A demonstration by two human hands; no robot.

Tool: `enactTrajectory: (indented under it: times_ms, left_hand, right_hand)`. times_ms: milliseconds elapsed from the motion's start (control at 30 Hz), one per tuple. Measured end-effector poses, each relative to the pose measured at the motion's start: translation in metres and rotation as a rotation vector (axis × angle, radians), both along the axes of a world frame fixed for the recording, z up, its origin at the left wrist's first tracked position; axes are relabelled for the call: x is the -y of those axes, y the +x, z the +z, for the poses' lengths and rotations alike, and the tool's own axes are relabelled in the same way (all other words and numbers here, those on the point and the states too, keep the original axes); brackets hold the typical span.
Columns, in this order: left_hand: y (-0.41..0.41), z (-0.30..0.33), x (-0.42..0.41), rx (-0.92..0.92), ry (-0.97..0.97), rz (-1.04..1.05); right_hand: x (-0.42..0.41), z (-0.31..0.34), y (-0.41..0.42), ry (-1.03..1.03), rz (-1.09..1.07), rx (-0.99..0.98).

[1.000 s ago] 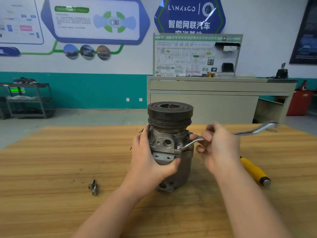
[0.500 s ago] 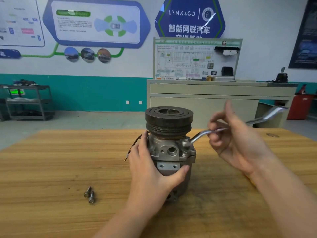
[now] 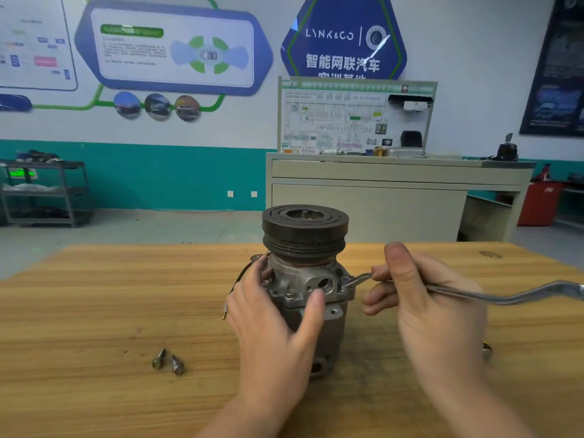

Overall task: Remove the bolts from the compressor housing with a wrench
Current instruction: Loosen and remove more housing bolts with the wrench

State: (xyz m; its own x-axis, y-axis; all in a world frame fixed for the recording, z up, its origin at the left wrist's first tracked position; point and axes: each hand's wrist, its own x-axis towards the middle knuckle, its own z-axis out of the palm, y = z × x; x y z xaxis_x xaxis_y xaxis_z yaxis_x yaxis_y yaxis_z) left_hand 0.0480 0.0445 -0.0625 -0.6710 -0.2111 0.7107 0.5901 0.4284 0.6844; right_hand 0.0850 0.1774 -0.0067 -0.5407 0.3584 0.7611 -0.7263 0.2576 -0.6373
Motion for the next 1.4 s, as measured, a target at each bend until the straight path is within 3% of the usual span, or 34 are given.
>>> enactTrajectory:
  times_ms: [100,267,367,500,600,700,800,933,1000,1100,1267,1400]
  left_hand:
    - [-0.004,0.003,0.003,0.037,0.108,-0.039]
    - [-0.016,0.008,0.016,0.151,0.026,-0.125]
    - [-0.019,0.012,0.024,0.176,0.035,-0.244]
    - [-0.023,0.014,0.033,0.207,0.016,-0.337]
    - [-0.028,0.013,0.036,0.230,0.037,-0.383]
    - [-0.032,0.014,0.037,0.247,0.040,-0.416]
    - [-0.032,0.016,0.039,0.260,0.038,-0.439]
    - [-0.033,0.016,0.041,0.259,0.015,-0.446]
    - [-0.035,0.015,0.041,0.248,0.014,-0.444]
    - [-0.037,0.013,0.040,0.243,0.021,-0.453]
    - [-0.037,0.013,0.040,0.249,0.009,-0.440]
    - [-0.035,0.014,0.040,0.261,0.000,-0.429]
  right_hand:
    - [0.006,-0.004,0.000,0.095,-0.115,-0.060]
    - [0.031,-0.015,-0.001,0.409,-0.438,-0.311]
    - [0.043,-0.020,-0.006,0.266,-0.521,-0.303]
    - [0.033,-0.018,-0.010,-0.439,-0.196,-0.121]
    - [0.002,-0.007,-0.032,-0.750,0.034,0.100]
    - [-0.022,0.006,-0.064,-0.809,0.312,0.427]
    - [-0.026,0.012,-0.086,-0.715,0.497,0.695]
    - [-0.028,0.010,-0.091,-0.579,0.637,0.790]
    - [-0.032,0.009,-0.085,-0.662,0.736,0.735]
    - [-0.041,0.008,-0.067,-0.697,0.663,0.473]
    - [-0.041,0.009,-0.033,-0.270,0.374,0.084]
    - [-0.028,-0.002,-0.021,0.055,0.264,-0.170]
